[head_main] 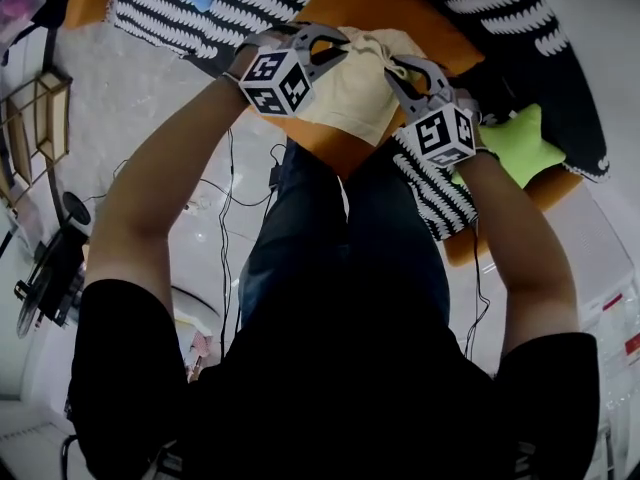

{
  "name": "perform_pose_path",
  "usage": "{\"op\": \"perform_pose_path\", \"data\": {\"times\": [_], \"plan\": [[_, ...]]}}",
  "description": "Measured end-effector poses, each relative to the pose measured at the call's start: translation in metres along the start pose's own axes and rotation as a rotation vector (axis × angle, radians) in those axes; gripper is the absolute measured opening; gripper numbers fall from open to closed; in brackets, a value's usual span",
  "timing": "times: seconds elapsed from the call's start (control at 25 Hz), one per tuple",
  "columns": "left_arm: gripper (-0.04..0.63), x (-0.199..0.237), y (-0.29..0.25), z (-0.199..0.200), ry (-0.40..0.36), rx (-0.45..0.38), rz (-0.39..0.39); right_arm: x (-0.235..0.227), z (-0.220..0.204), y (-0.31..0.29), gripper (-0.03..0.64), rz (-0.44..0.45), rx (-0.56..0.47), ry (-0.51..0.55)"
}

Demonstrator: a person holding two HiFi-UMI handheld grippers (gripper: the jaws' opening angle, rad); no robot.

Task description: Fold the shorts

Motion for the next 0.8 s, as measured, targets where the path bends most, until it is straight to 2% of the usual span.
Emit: {"op": "perform_pose_path", "data": {"times": [0.24, 0.4, 0.6, 0.8], "plan": [[0.054, -0.036, 0.002, -0.013, -0.162, 0.030, -0.004, 0.045, -0.004, -0.003, 0.077, 0.005, 0.008, 0.194], [0.054, -0.068, 0.000, -0.027, -0.224, 0.050, -0.026, 0.082, -0.010, -0.010, 0.077, 0.053, 0.017, 0.329], [0.052, -0.101, -0.003, -0.055, -0.231, 0.101, -0.092, 0.127, -0.017, -0.023, 0.077, 0.130, 0.038, 0.432], [0.052, -0.116, -0.005, -0.069, -0.198, 0.127, -0.110, 0.151, -0.018, -0.036, 0.077, 0.164, 0.066, 0.463]]}}
Point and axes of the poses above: the fingertips, and each gripper's own axes: y backward along the fingers, x to its left, z out of its top, the point moved 4 cm from there along y, backward along the fingers, and after that the axes turned 4 degrees about x, right-handed, at the moved point
